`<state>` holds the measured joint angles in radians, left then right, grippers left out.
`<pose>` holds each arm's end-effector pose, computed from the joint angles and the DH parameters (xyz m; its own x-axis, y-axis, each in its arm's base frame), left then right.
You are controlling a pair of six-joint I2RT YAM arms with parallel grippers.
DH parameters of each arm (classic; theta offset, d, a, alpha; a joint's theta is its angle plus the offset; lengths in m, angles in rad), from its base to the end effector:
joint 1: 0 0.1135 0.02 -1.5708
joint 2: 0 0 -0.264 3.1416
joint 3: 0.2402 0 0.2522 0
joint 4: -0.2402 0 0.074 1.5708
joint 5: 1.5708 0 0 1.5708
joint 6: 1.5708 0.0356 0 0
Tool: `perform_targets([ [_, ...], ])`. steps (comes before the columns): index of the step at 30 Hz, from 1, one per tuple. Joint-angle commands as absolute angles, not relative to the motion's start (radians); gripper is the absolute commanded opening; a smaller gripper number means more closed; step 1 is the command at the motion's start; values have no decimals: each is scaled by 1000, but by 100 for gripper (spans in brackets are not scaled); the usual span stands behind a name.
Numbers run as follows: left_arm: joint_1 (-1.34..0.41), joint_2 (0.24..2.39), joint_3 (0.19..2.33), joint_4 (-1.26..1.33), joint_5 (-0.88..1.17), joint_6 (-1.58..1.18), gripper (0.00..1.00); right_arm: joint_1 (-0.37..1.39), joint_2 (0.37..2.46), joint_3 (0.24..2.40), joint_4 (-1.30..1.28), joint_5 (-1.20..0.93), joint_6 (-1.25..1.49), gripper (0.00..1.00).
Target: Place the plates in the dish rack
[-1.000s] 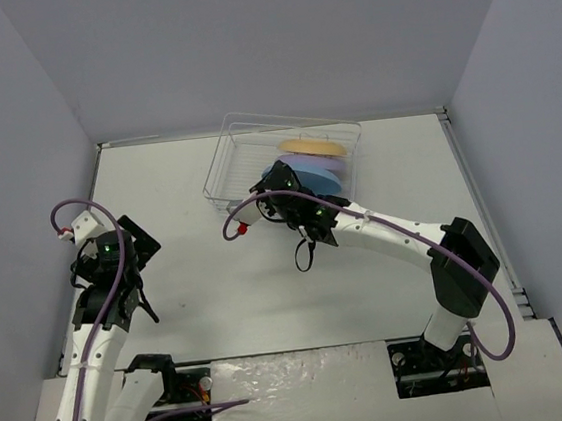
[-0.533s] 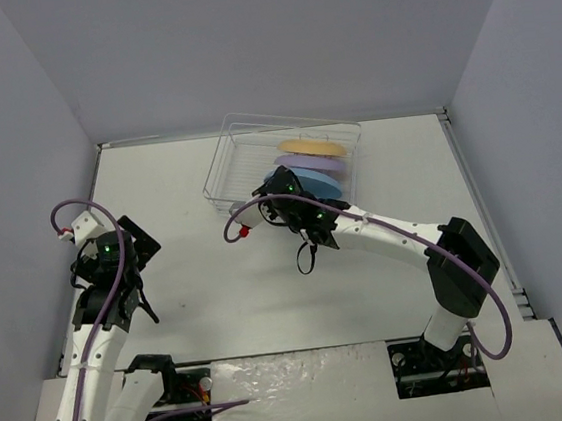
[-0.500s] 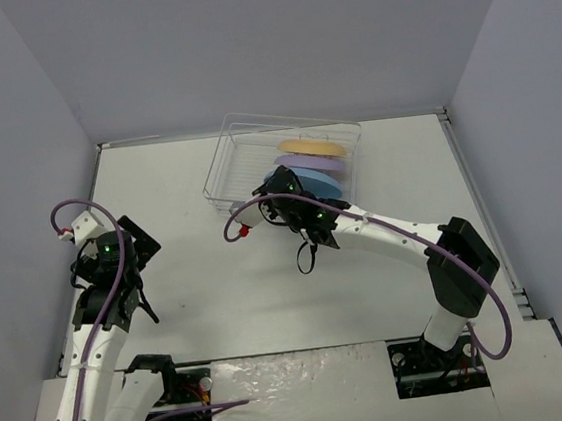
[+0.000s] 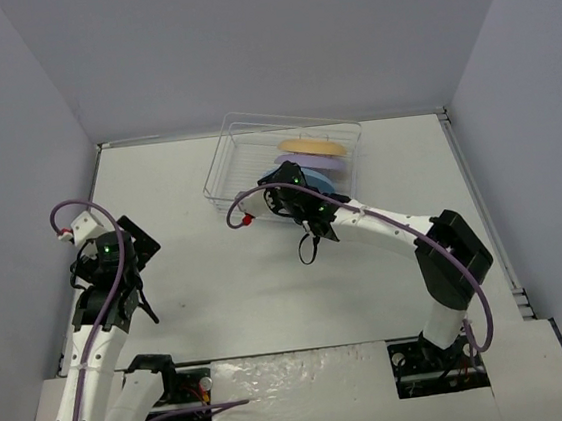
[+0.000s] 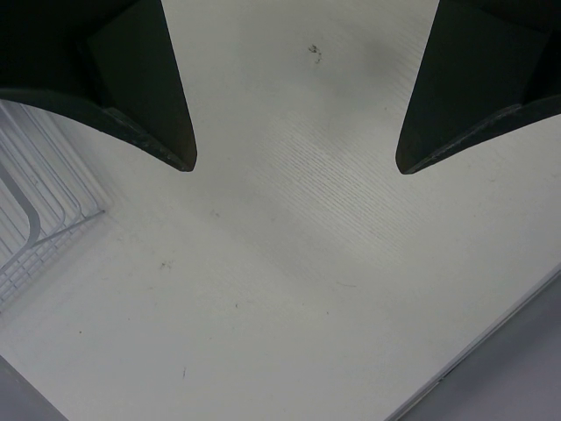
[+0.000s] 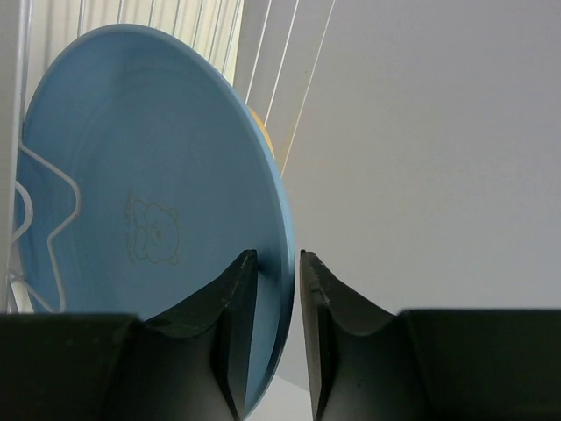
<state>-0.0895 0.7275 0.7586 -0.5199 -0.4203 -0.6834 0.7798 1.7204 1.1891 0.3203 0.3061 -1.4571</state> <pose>0.1605 0.0002 0.3066 -0.1876 -0.5619 -0.8056 -0.5103 0.7566 -0.4089 0.2966 0.2782 0.2796 0.4411 -0.8962 -0.0482 -0.2003 -0.0459 -0.9787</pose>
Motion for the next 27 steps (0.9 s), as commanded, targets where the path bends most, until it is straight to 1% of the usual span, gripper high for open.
perform_targets([
  [1, -83, 718, 785, -483, -443, -669, 97, 765, 1709, 1198, 411, 323, -1412, 29],
  [4, -83, 718, 785, -483, -445, -669, 97, 765, 1698, 1199, 379, 346, -1396, 32],
  [9, -83, 718, 785, -486, -443, -670, 97, 760, 1644, 1199, 278, 382, -1353, 32],
  [11, -83, 717, 785, -486, -443, -670, 97, 754, 1613, 1193, 252, 372, -1347, 33],
  [12, -83, 718, 785, -486, -443, -670, 97, 753, 1603, 1196, 227, 363, -1348, 36],
  [15, -83, 719, 790, -486, -440, -670, 97, 753, 1584, 1232, 188, 365, -1335, 50],
  [16, -83, 716, 792, -486, -440, -670, 97, 753, 1579, 1244, 158, 361, -1313, 59],
  [17, -83, 718, 789, -484, -439, -670, 97, 753, 1568, 1254, 142, 340, -1295, 64],
  [18, -83, 719, 790, -481, -439, -670, 97, 753, 1552, 1256, 137, 317, -1284, 71],
  [19, -83, 721, 792, -479, -439, -670, 97, 753, 1539, 1254, 136, 284, -1272, 76],
  [24, -83, 727, 801, -482, -423, -667, 97, 770, 1480, 1252, 106, 130, -1224, 89],
  [27, -83, 725, 803, -482, -419, -666, 97, 782, 1427, 1277, 50, 50, -1202, 95],
])
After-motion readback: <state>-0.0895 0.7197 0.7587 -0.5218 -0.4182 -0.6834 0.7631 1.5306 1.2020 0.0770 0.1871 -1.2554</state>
